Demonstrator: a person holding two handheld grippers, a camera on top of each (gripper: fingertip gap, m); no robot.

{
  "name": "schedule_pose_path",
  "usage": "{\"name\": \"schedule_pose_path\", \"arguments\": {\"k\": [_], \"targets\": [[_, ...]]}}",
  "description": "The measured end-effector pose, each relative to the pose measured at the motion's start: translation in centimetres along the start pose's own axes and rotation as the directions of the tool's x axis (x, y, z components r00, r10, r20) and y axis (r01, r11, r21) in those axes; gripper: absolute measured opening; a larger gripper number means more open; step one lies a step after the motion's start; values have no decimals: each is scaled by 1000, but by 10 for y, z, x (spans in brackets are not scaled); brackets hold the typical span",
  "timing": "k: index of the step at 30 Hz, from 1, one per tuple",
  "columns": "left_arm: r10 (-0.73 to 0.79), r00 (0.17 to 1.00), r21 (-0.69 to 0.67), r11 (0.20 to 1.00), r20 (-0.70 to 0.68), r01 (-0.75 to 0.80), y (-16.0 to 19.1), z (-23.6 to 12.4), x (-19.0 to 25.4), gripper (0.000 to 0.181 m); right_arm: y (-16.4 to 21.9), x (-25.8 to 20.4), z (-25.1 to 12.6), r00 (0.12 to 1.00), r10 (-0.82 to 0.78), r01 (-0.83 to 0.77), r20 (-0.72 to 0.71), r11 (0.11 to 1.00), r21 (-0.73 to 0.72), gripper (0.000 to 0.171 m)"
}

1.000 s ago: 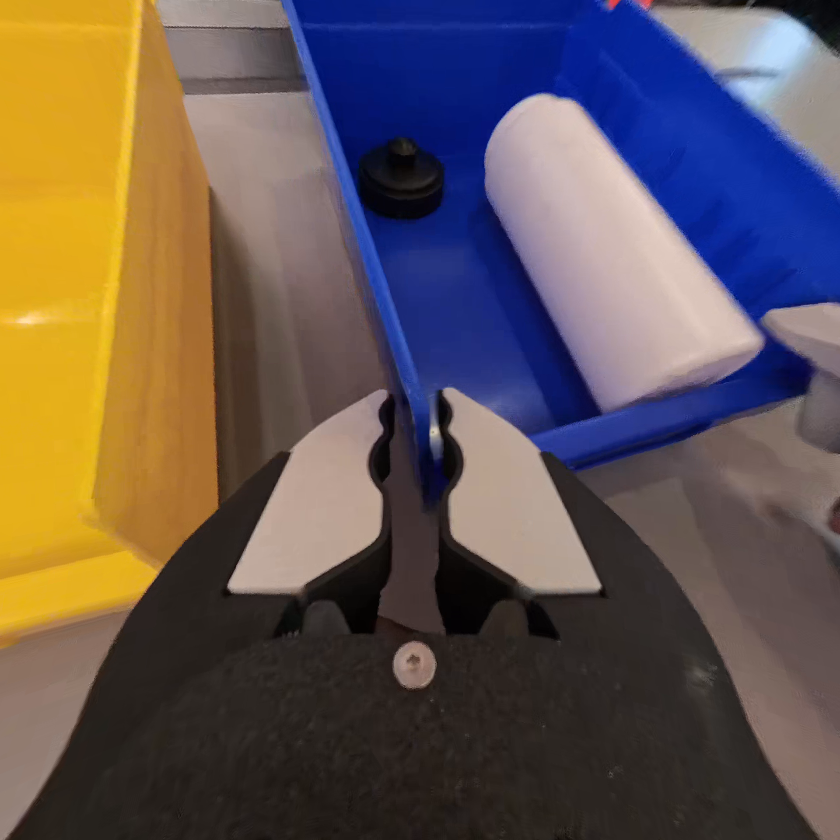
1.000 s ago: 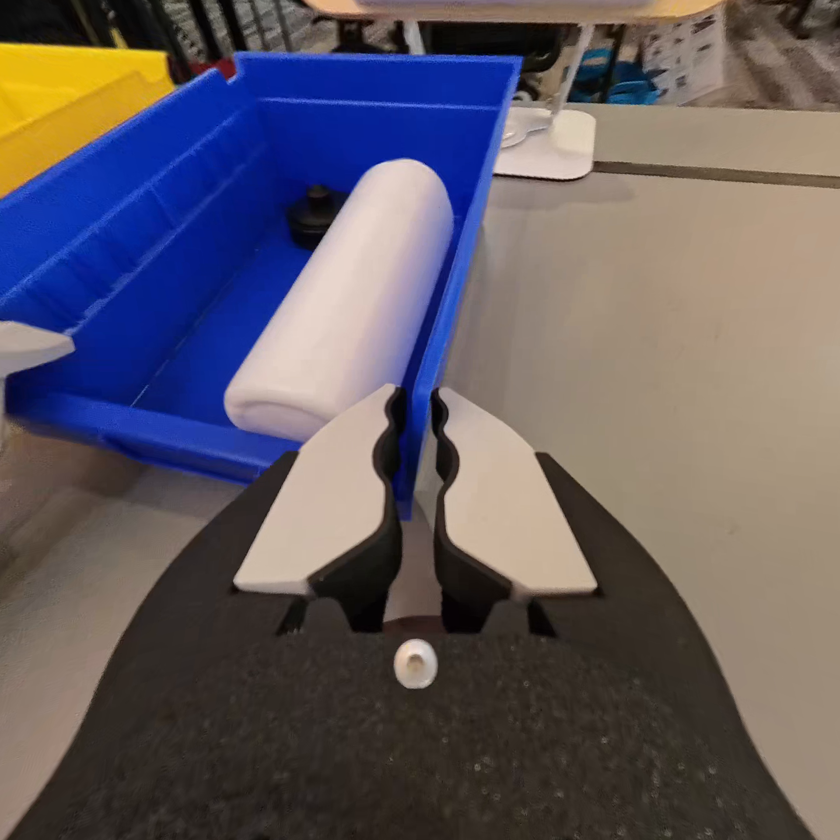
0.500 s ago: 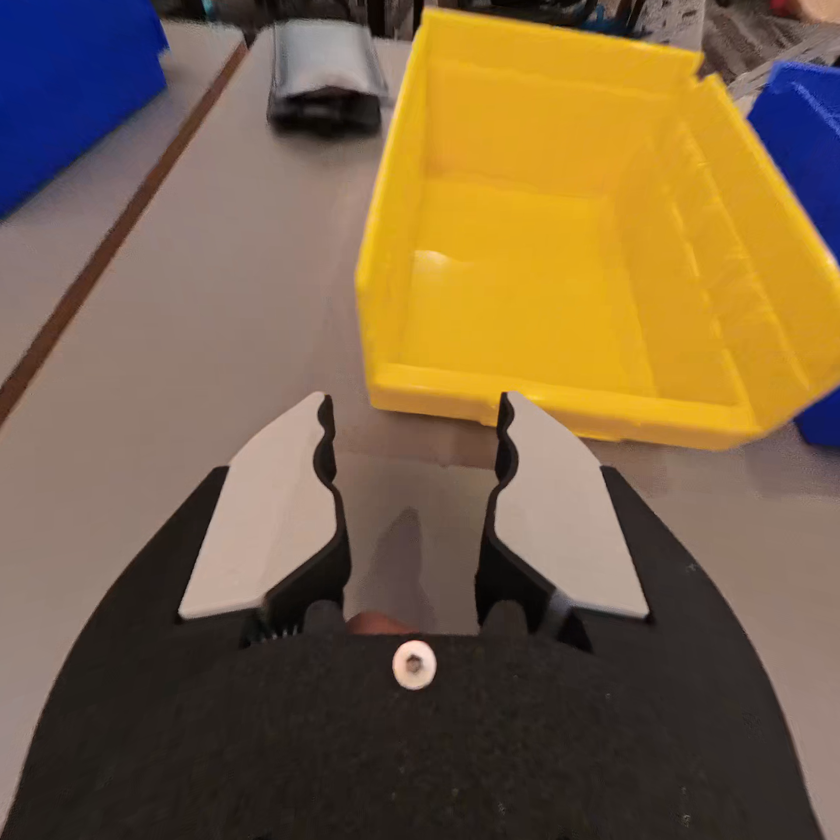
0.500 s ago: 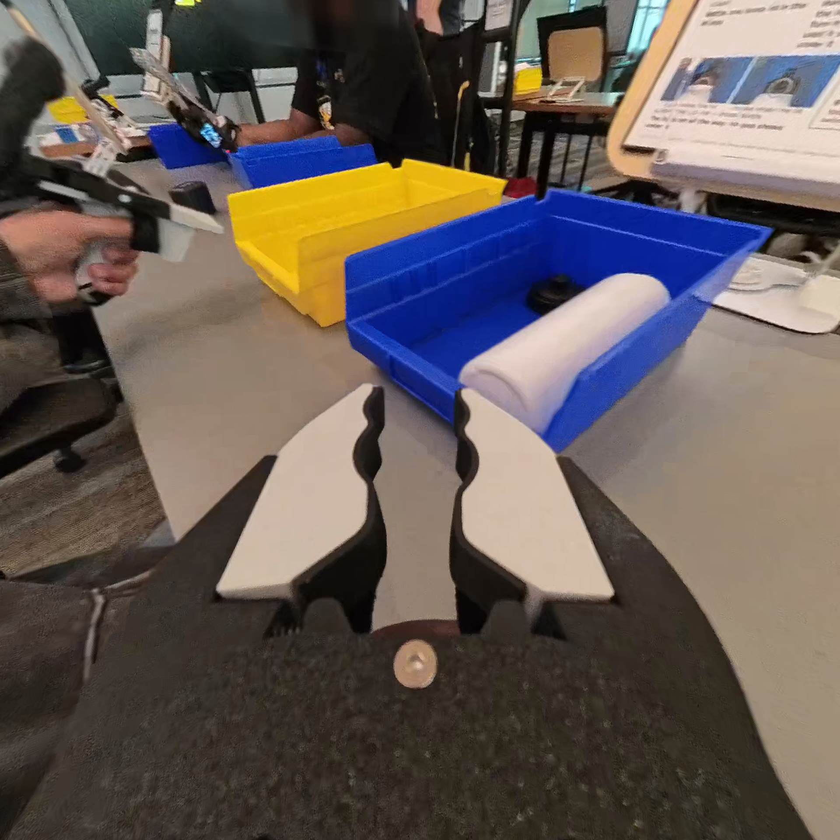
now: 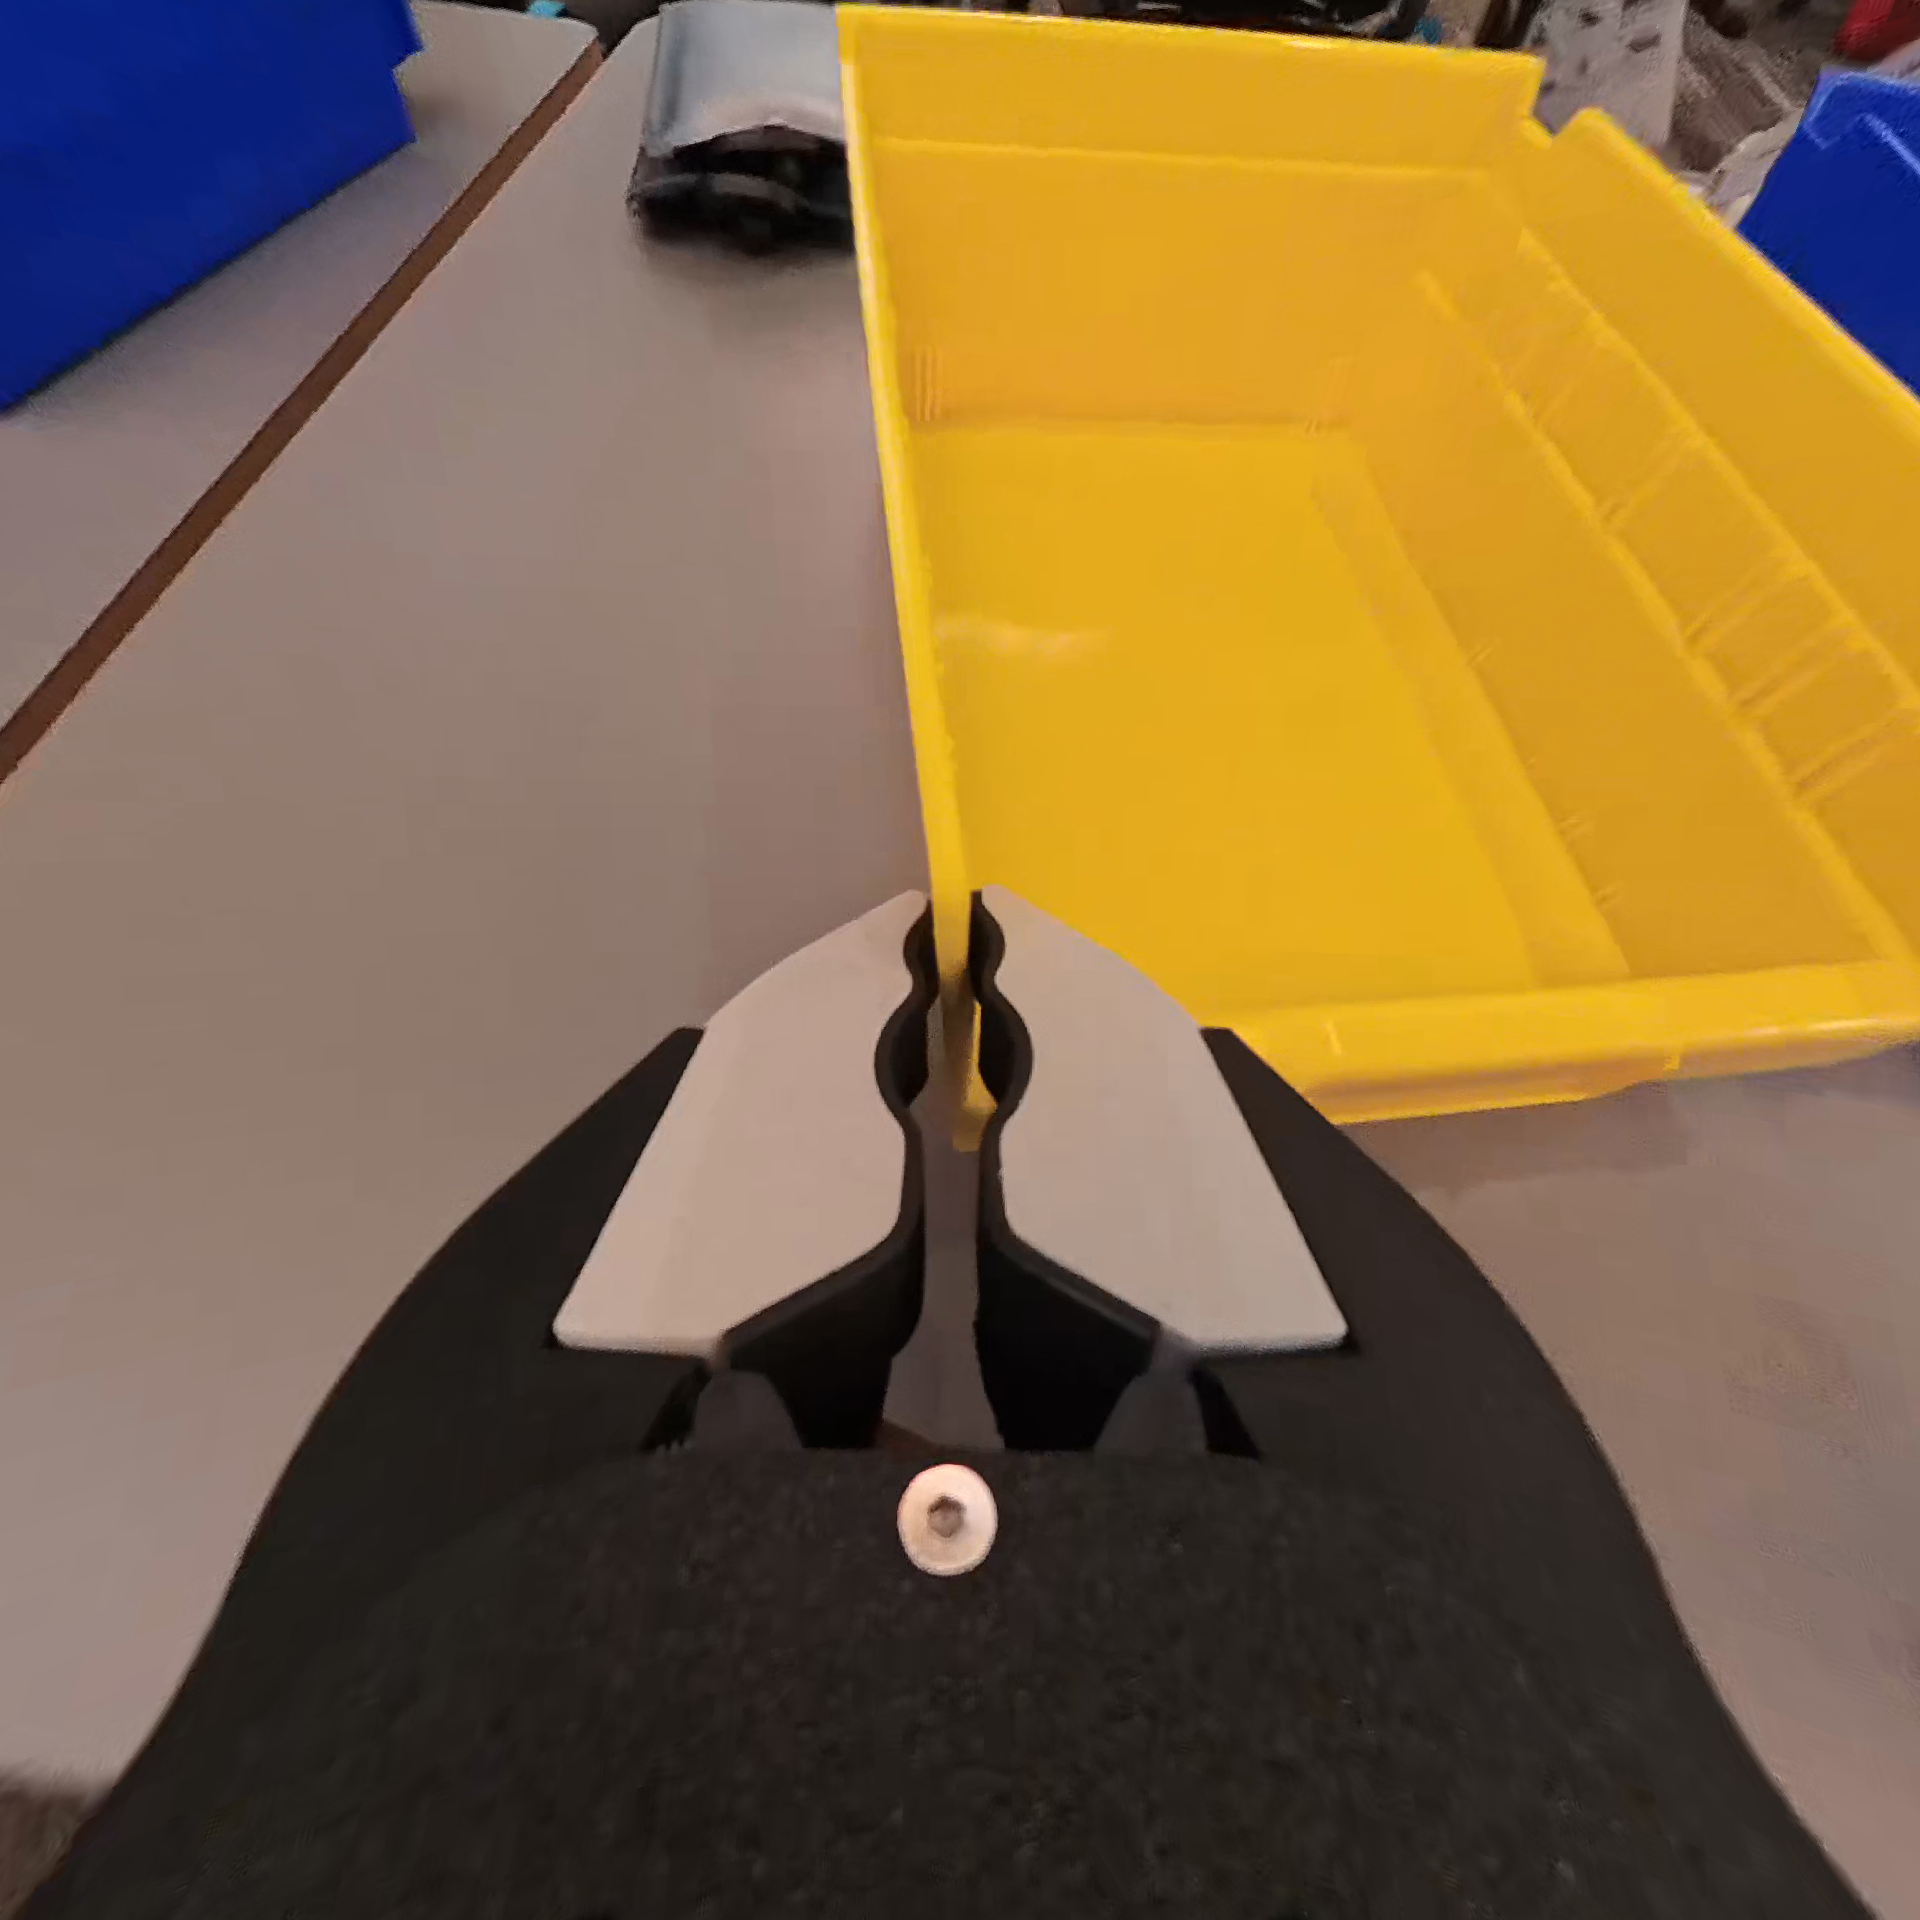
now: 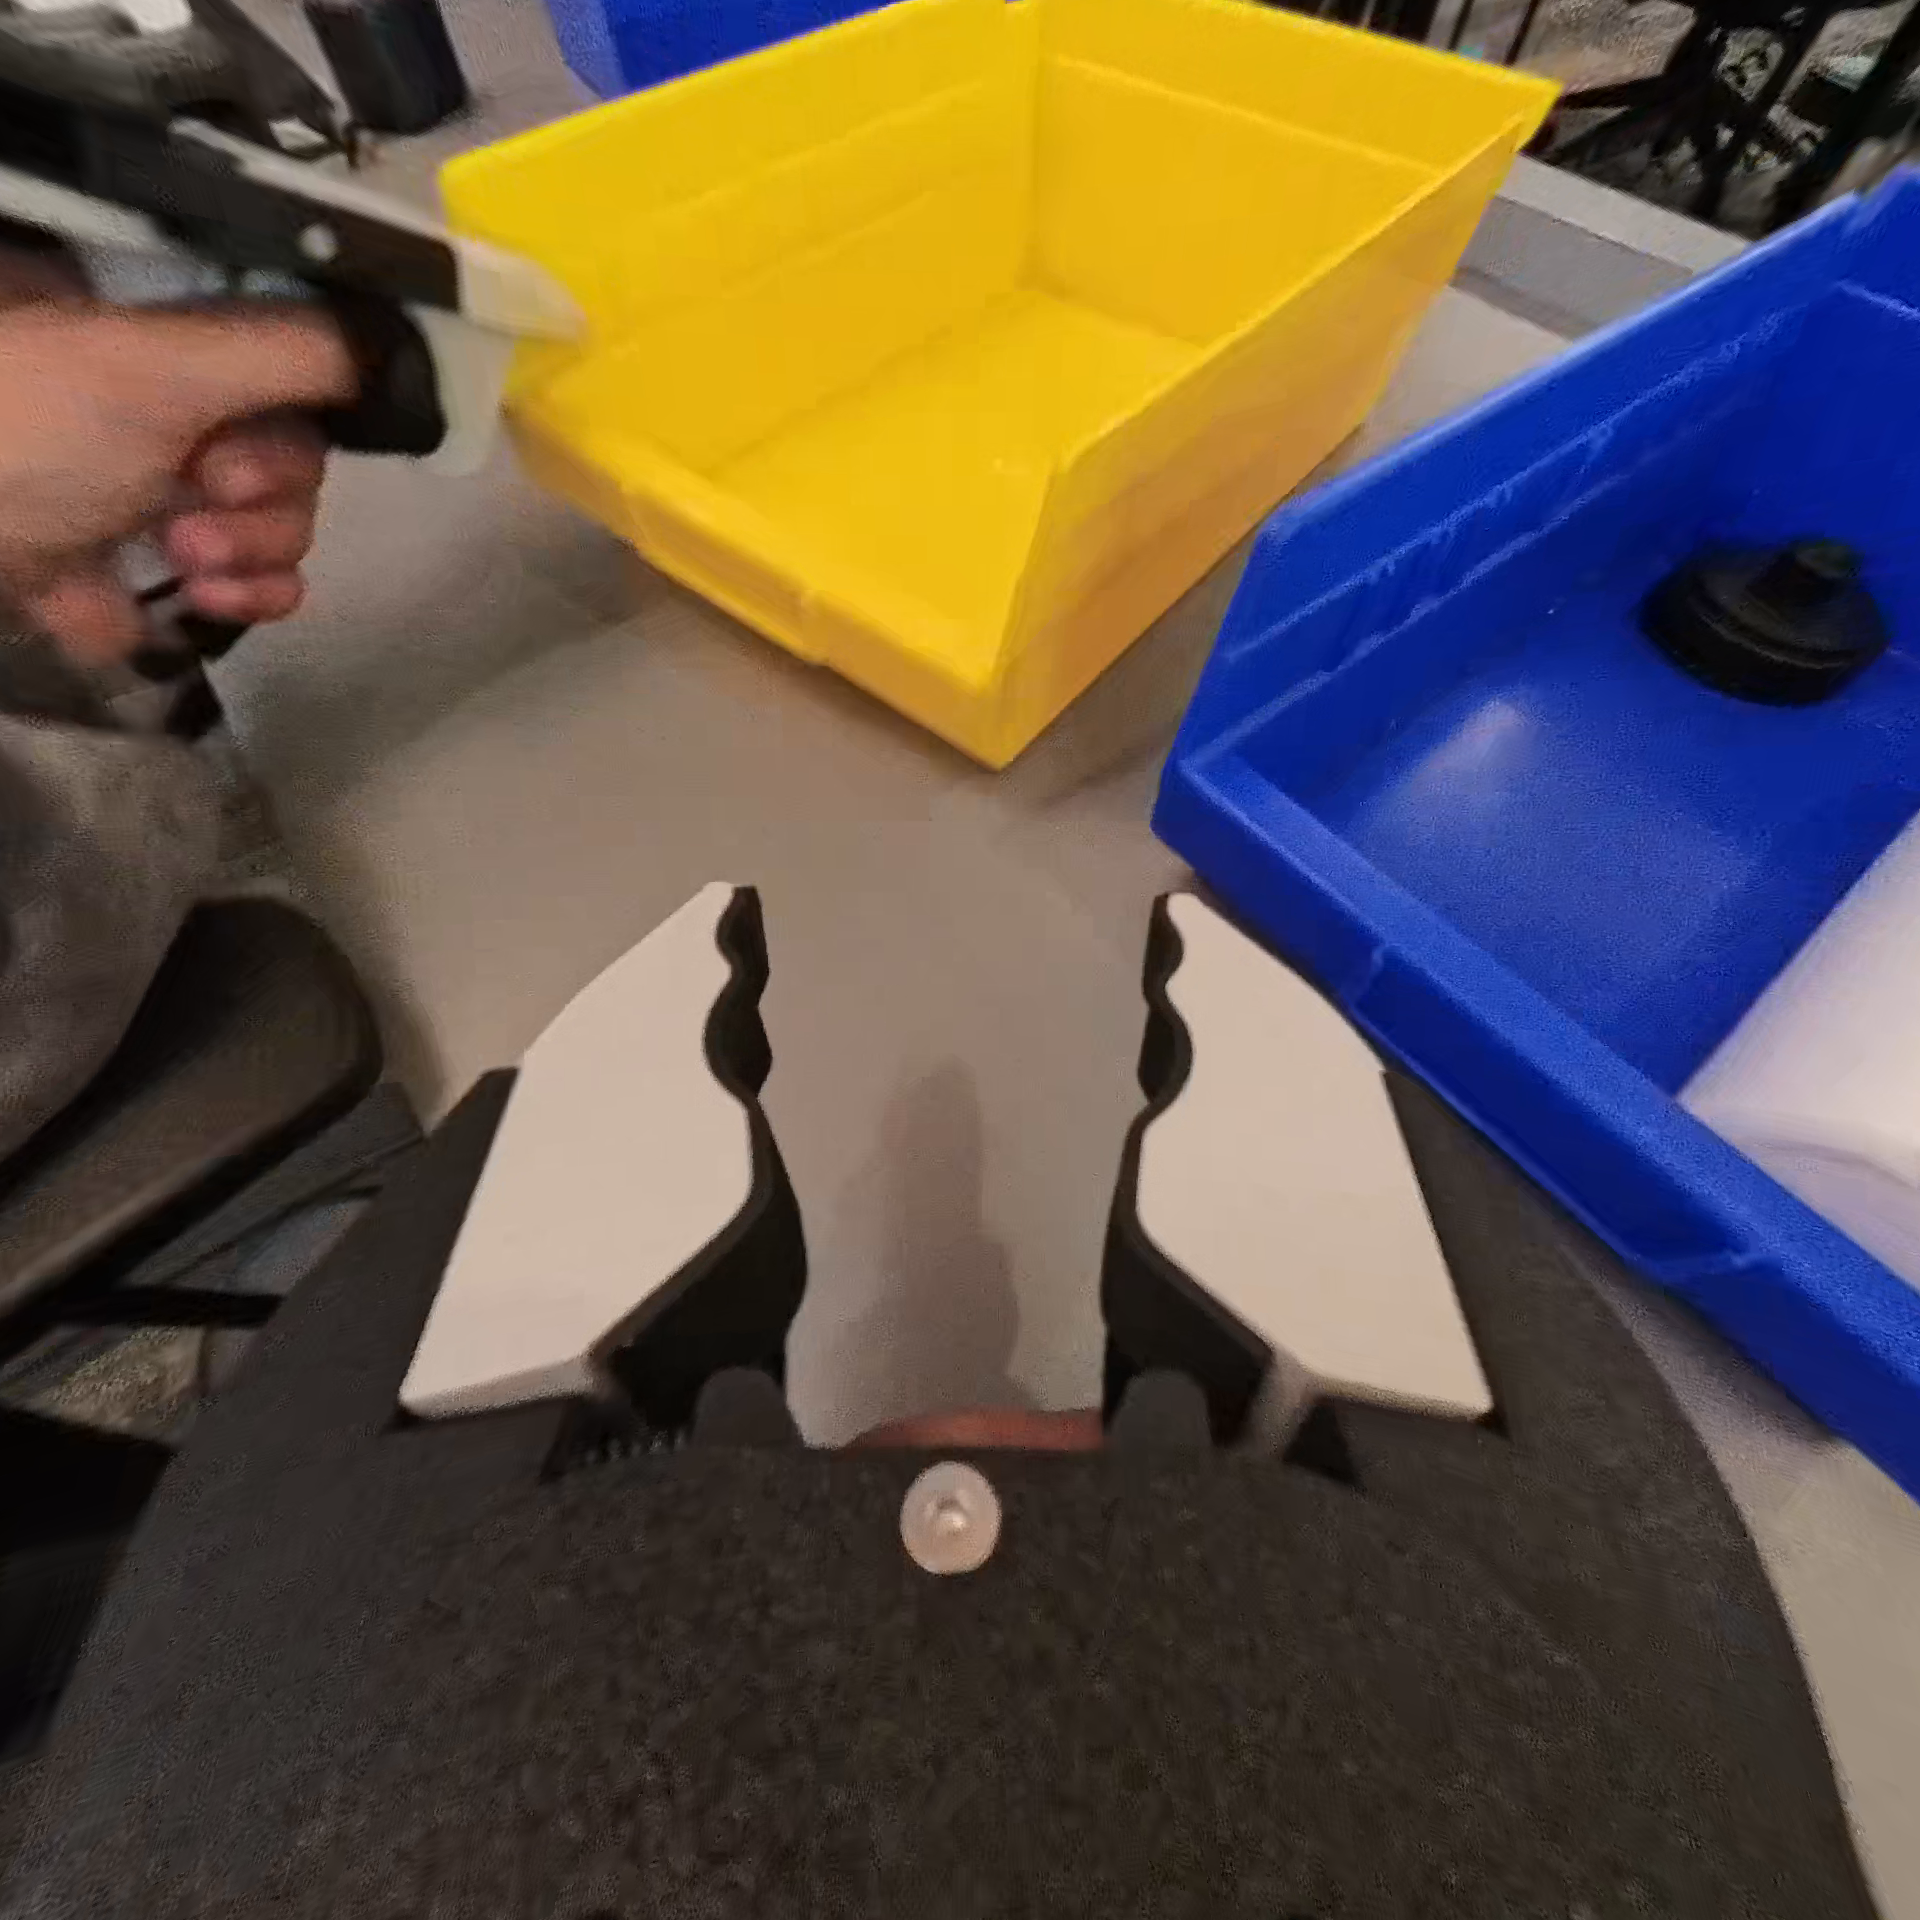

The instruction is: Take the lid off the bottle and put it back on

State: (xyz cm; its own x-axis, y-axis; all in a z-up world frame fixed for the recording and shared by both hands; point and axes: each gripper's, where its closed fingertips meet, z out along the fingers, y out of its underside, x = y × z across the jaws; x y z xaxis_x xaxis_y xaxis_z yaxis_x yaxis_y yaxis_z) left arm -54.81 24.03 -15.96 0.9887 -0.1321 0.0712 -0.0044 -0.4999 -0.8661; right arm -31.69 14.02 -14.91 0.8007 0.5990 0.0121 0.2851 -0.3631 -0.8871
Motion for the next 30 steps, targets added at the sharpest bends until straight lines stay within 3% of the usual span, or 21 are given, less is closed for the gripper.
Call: {"name": "schedule_pose_path", "arguments": {"k": [2,6,7,8,10,13,18,22,26,30], "targets": [[-70,996,27,997,62,68,15,-28,-7,2,-13,-4,19,997,49,-49,-67,999,5,72],[-119,989,54,992,85,114,39,-73,-8,2,-17,-37,50,989,129,-132,-68,990,-50,54],[-121,989,55,992,80,117,43,-81,-6,2,-11,-40,56,987,124,-132,-98,988,-80,35],[-120,990,55,992,72,116,47,-88,-4,3,-6,-46,60,987,131,-141,-94,984,-112,32],[-99,990,82,992,101,91,48,-101,-5,3,-9,-44,55,981,134,-149,-143,984,-97,16],[-98,985,166,983,144,73,30,-122,-1,3,-36,-43,37,982,40,-40,-185,999,3,10],[-40,995,312,950,89,10,-37,-158,39,5,-93,-19,-17,961,29,23,-276,983,183,7],[111,991,449,884,69,-130,-110,-186,106,5,-133,24,-84,926,70,62,-371,942,330,6],[270,963,550,805,-4,-224,-175,-188,211,5,-159,99,-173,855,165,89,-492,887,452,6],[407,905,572,775,-128,-268,-194,-154,347,6,-137,201,-262,710,275,95,-648,874,476,5]]}}
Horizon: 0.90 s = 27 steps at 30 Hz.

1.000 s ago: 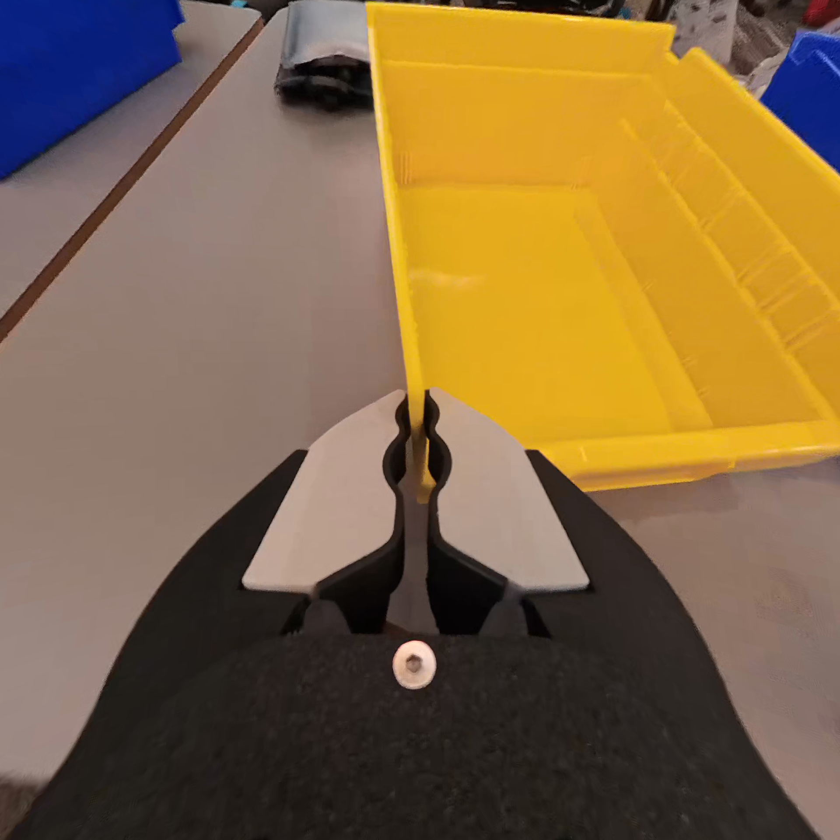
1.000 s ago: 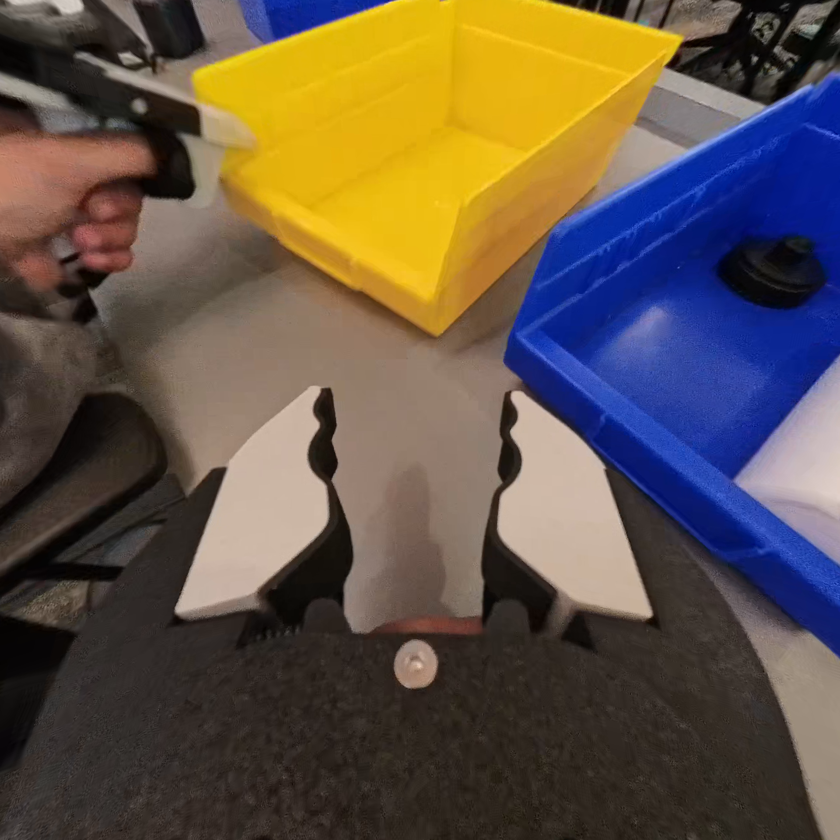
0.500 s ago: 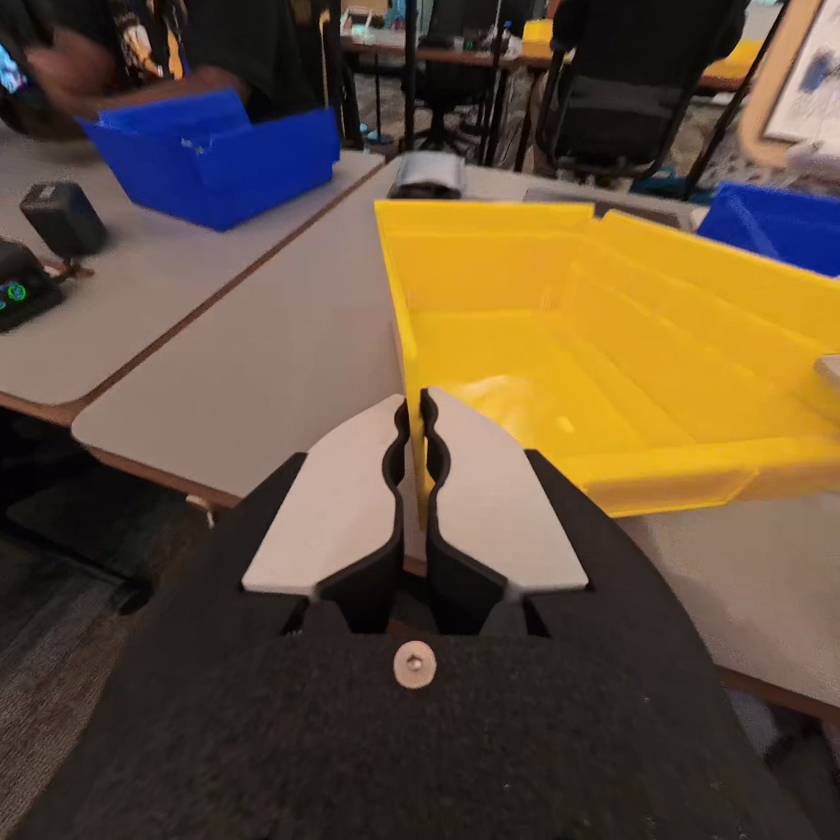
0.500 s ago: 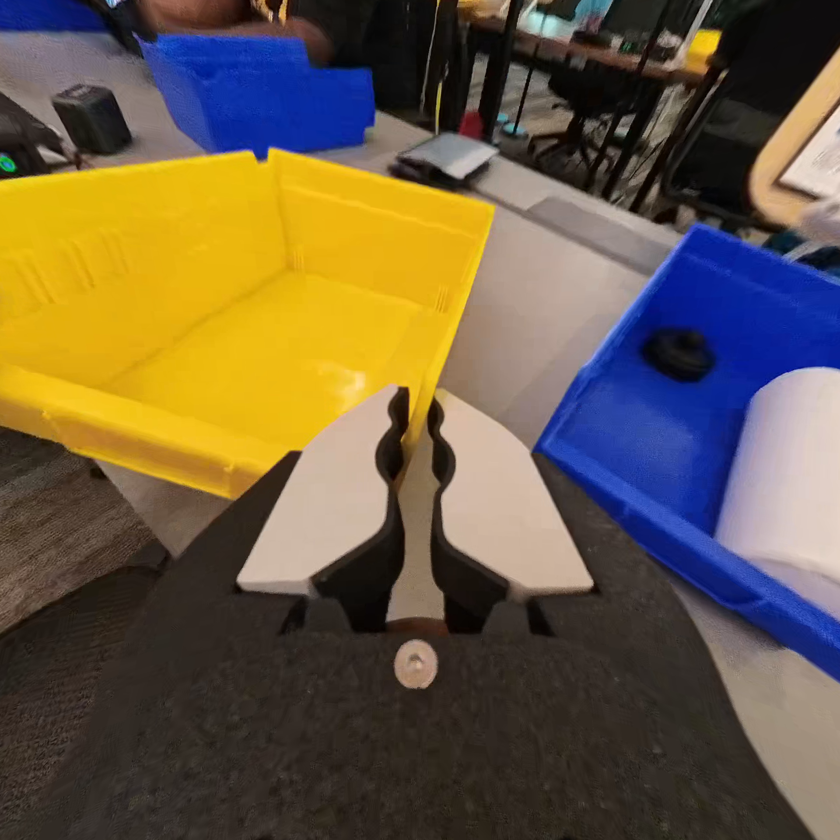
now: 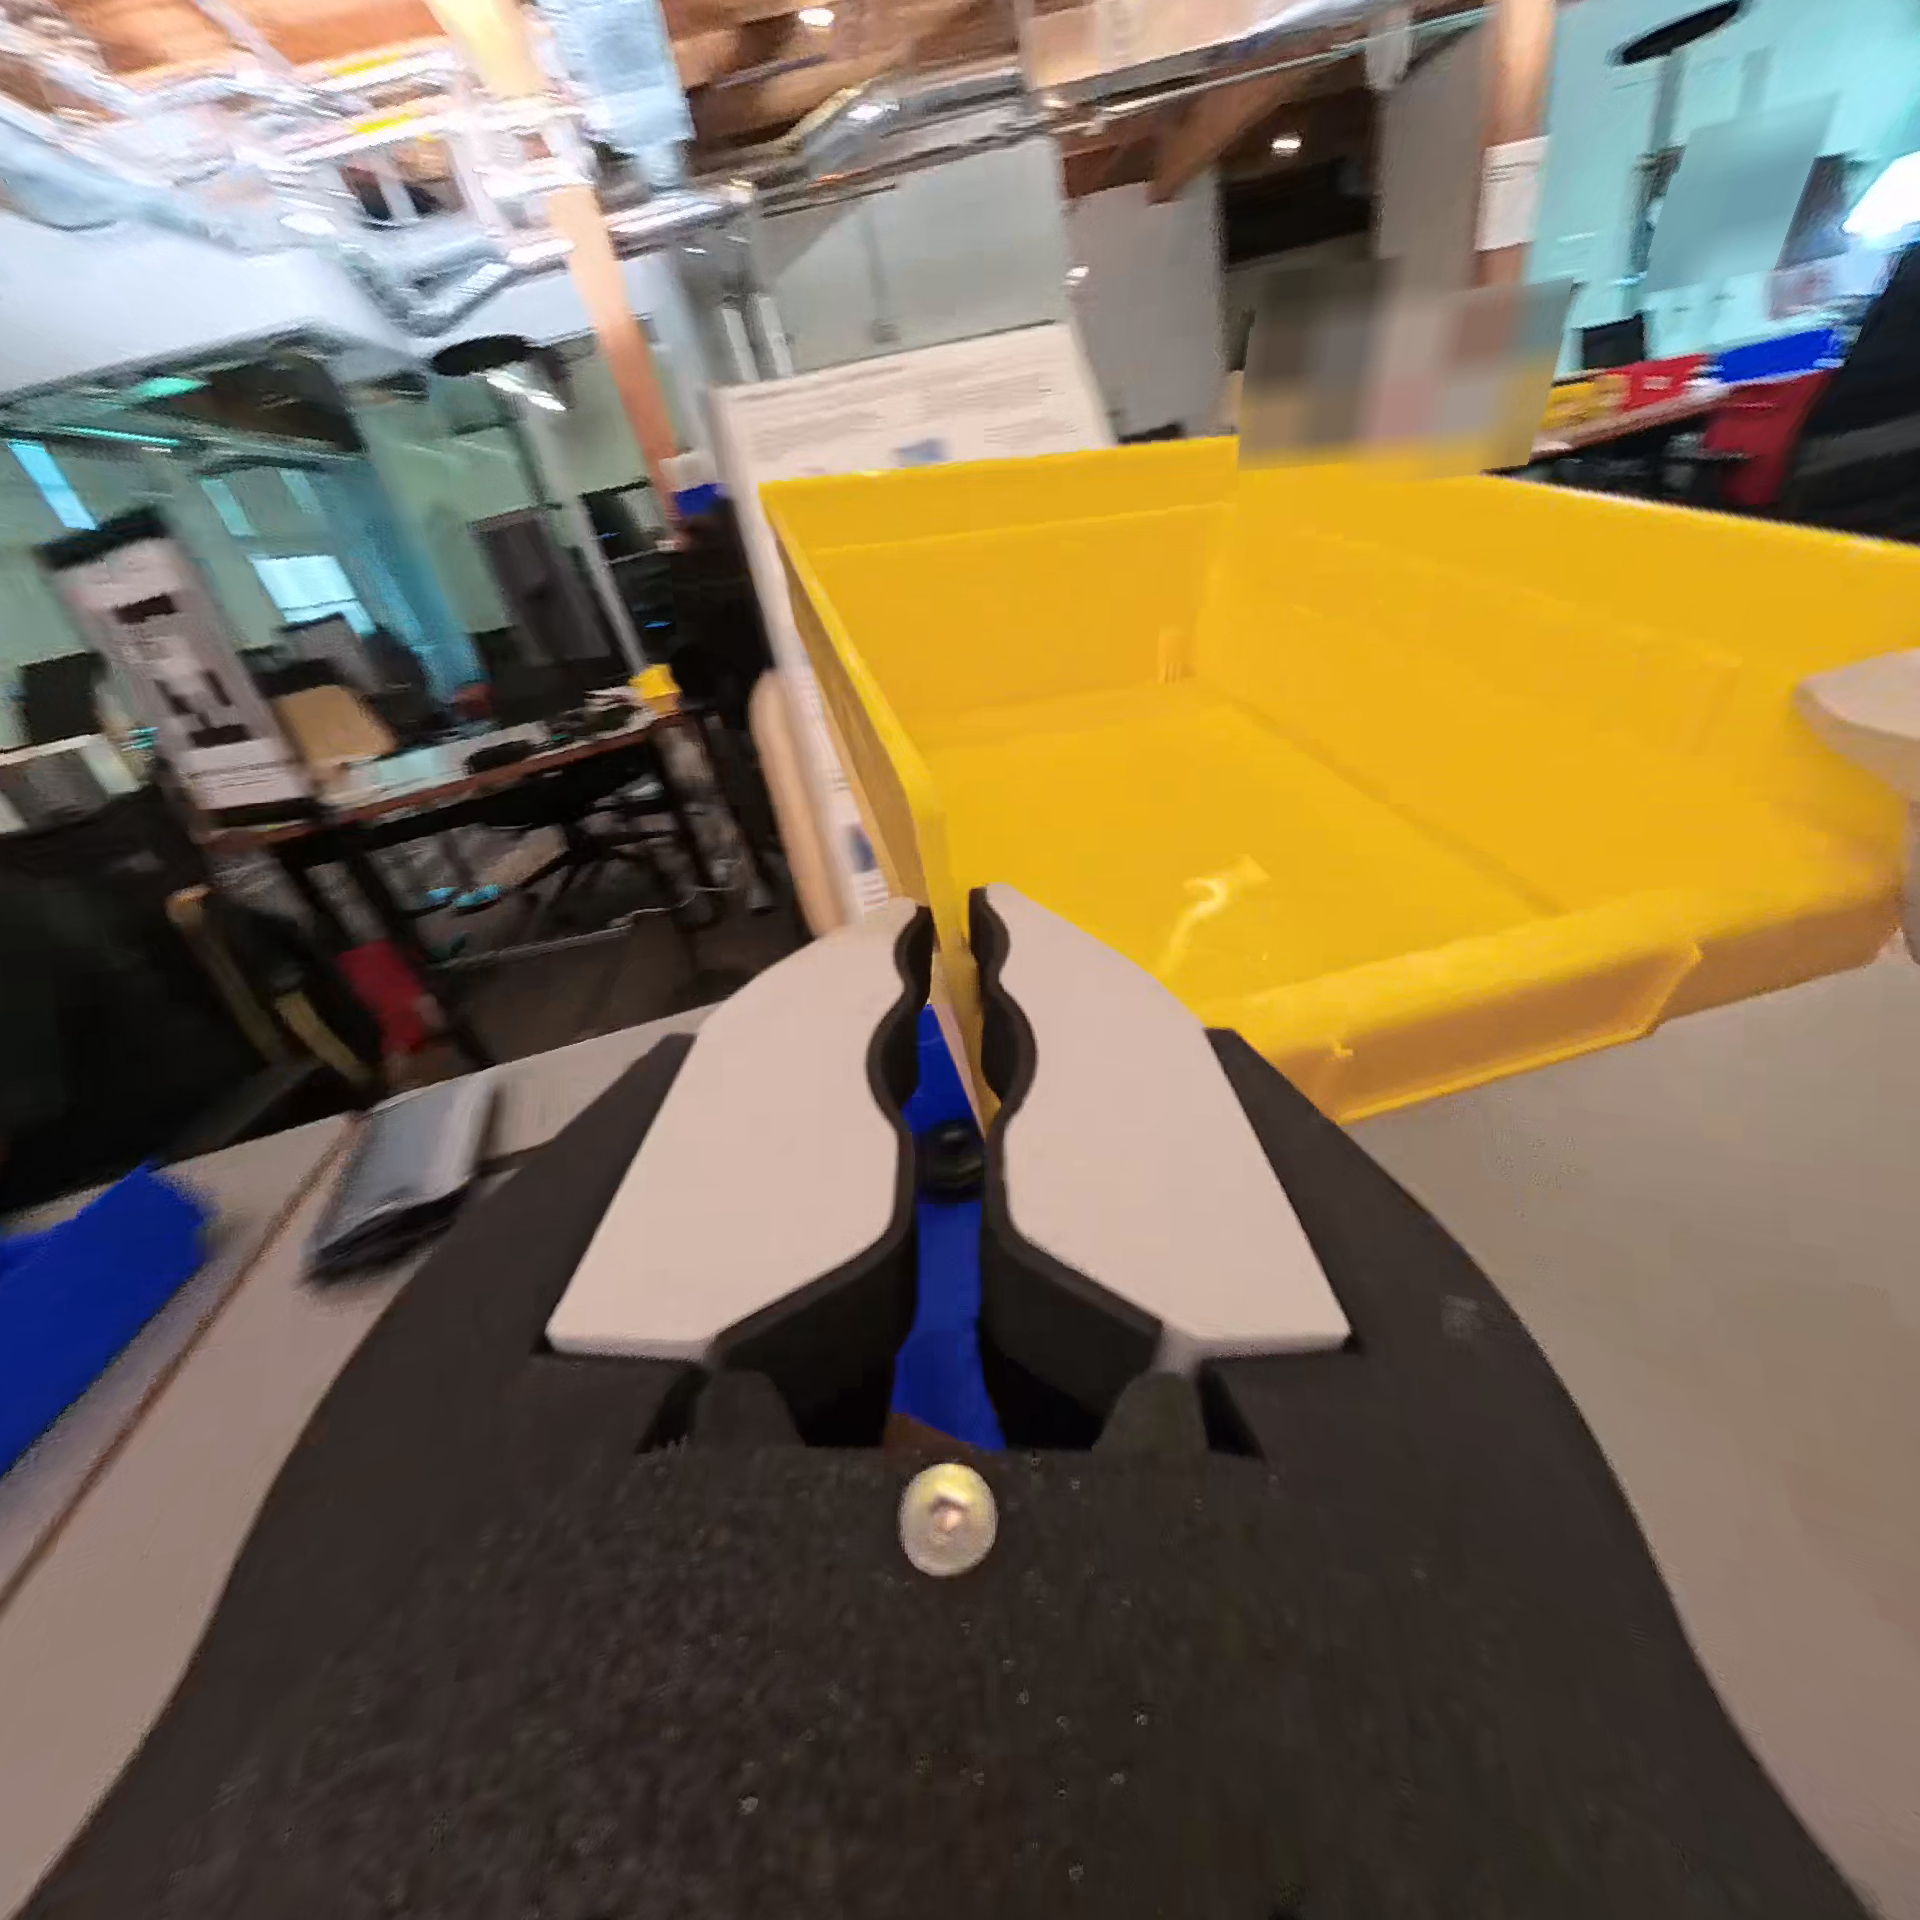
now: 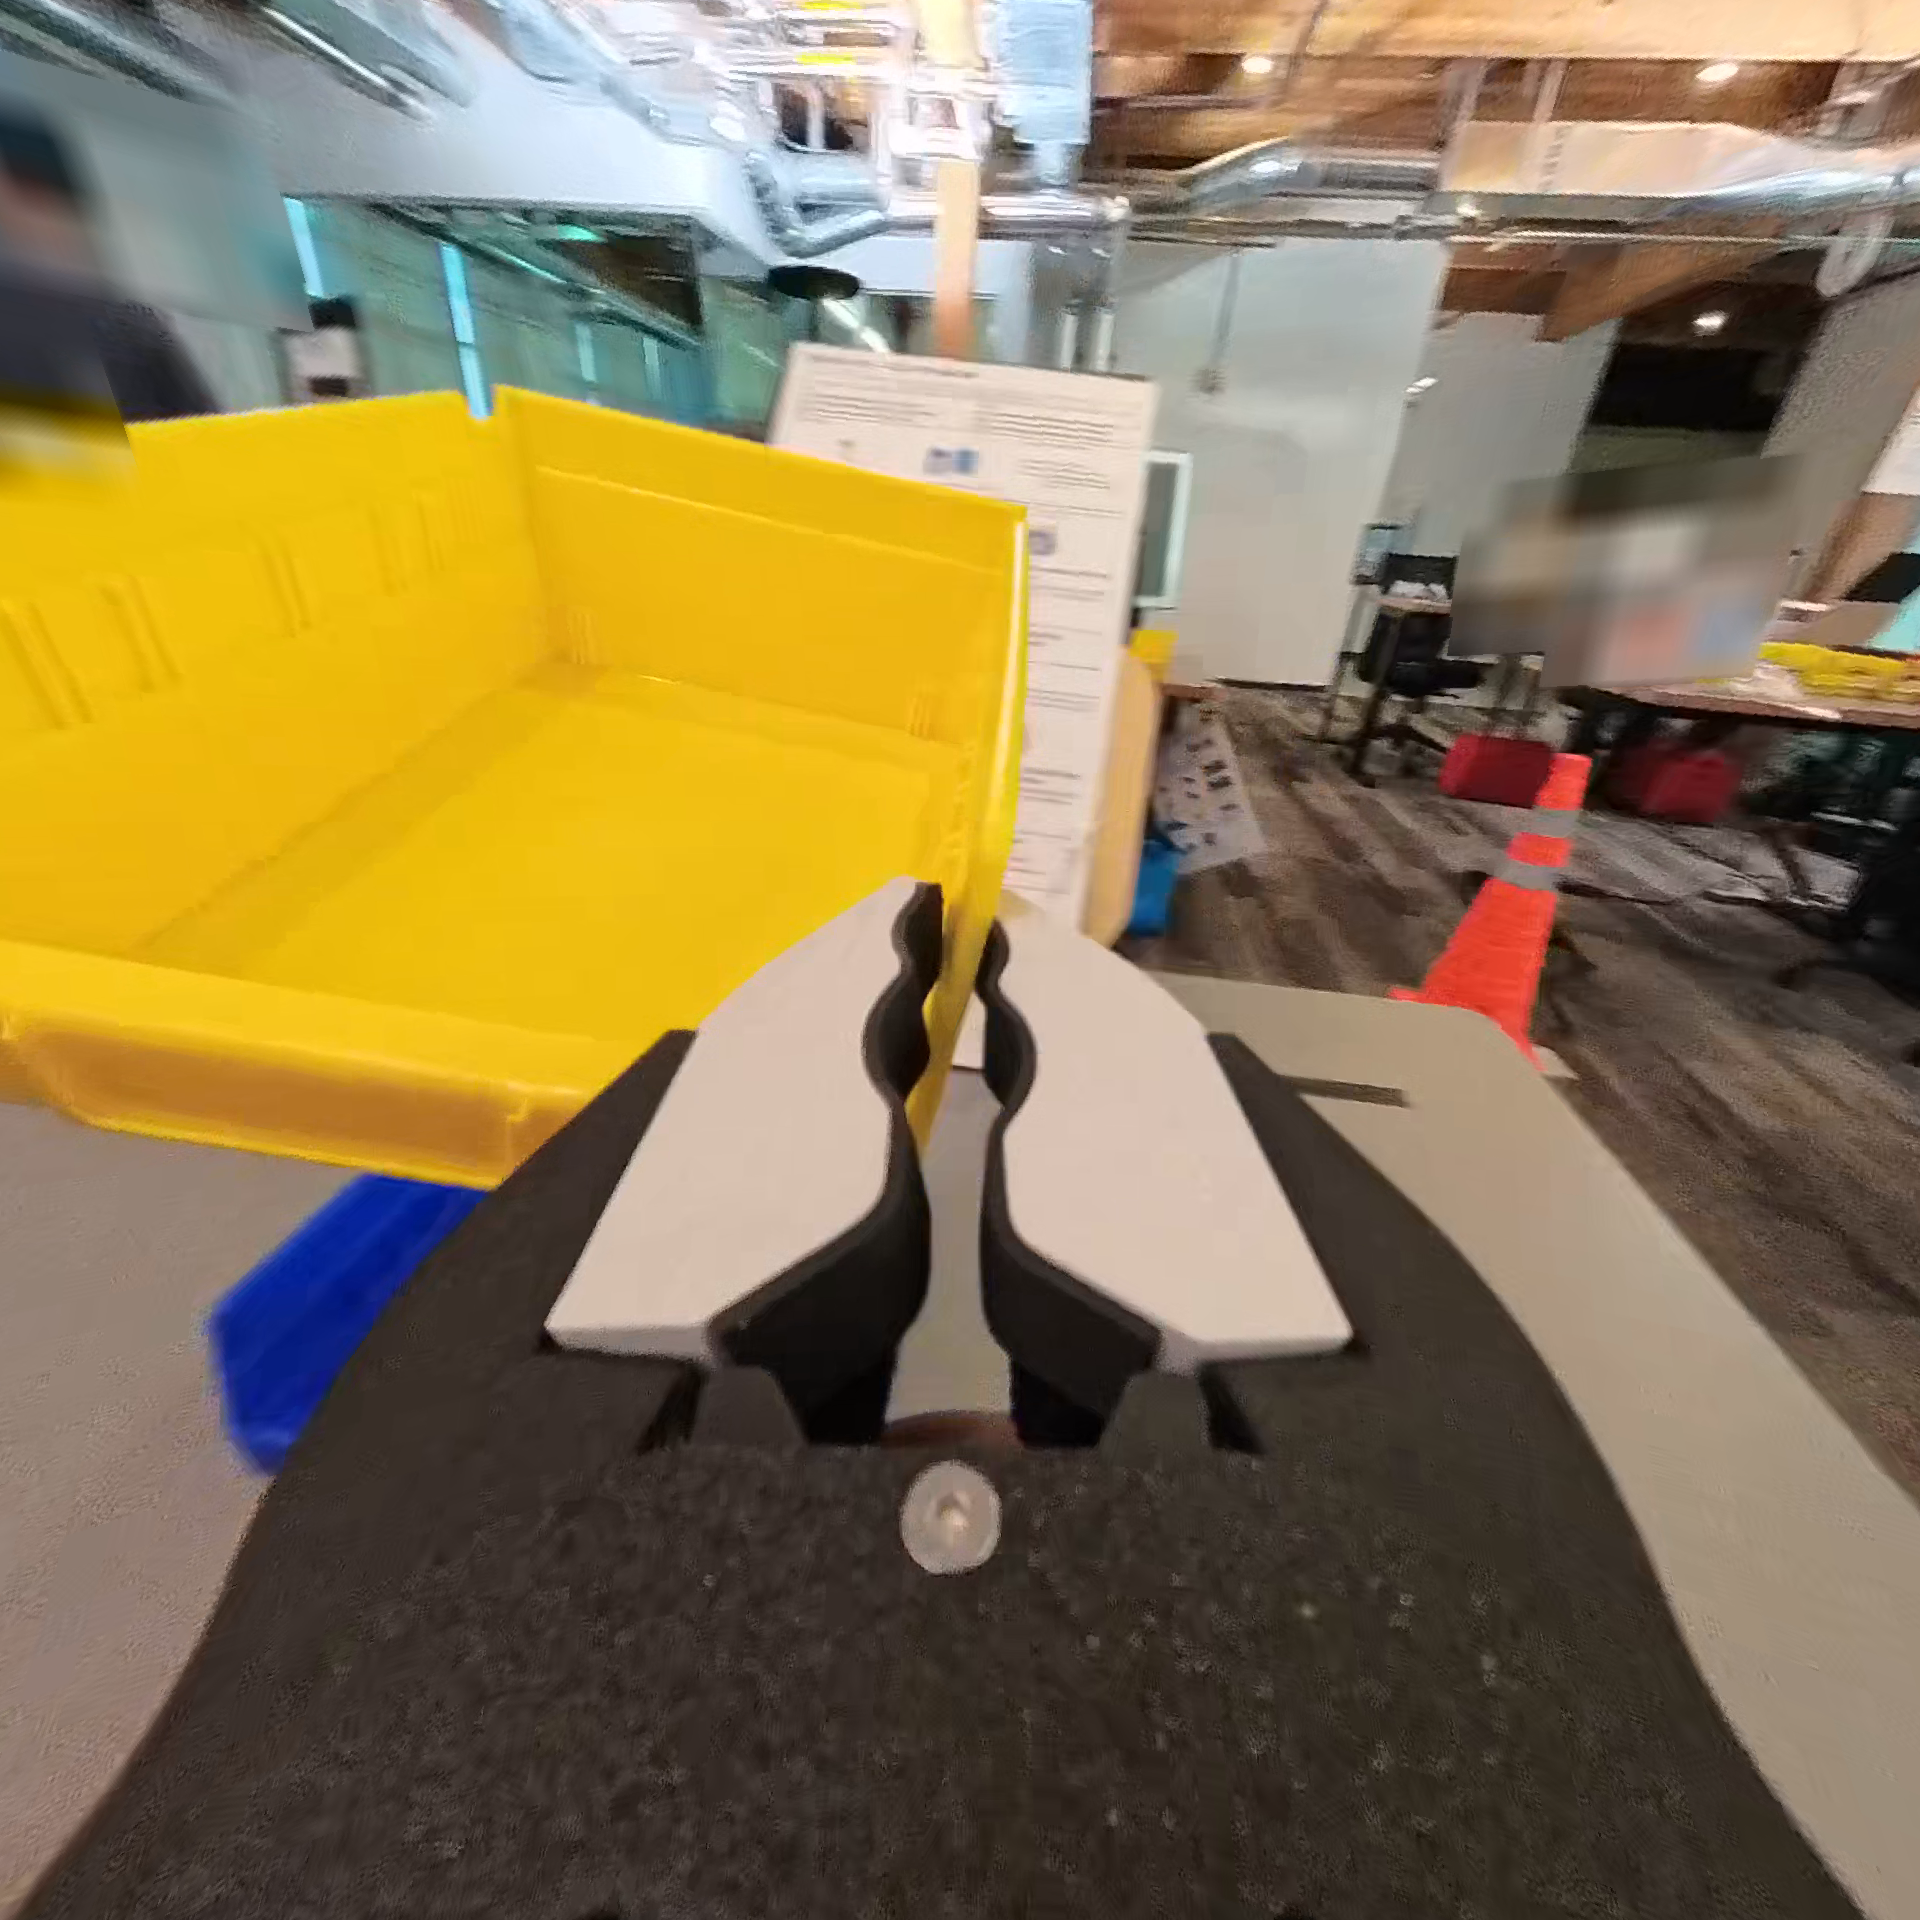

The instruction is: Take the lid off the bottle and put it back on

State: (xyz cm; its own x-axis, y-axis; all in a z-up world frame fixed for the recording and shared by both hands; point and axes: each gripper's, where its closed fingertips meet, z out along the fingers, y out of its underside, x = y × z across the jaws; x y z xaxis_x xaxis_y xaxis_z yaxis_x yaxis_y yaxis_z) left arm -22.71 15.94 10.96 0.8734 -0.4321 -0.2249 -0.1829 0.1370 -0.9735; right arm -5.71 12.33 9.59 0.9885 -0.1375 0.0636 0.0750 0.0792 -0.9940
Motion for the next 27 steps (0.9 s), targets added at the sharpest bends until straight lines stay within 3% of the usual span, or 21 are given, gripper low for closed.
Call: {"name": "schedule_pose_path", "arguments": {"k": [3,6,12,16,18,24,27], "targets": [[-2,994,-34,999,-105,-1,16,61,96,6,31,106,11,985,26,-39,-168,996,-75,5],[-41,986,-117,993,-159,23,58,110,180,6,83,190,24,969,110,-152,-223,971,-182,3],[-103,960,-276,961,-261,28,132,144,296,7,178,296,21,965,29,-137,-262,904,-404,3],[-57,958,-275,961,-280,-23,145,139,322,9,206,320,17,949,176,-272,-263,878,-393,2],[-104,949,-319,948,-298,4,155,135,329,11,218,323,15,939,229,-321,-256,850,-417,3],[-207,912,-452,892,-355,27,201,126,334,14,268,308,11,890,382,-455,-249,708,-540,6],[-201,909,-447,894,-364,18,202,125,332,14,271,304,10,868,407,-496,-284,699,-515,7]]}}
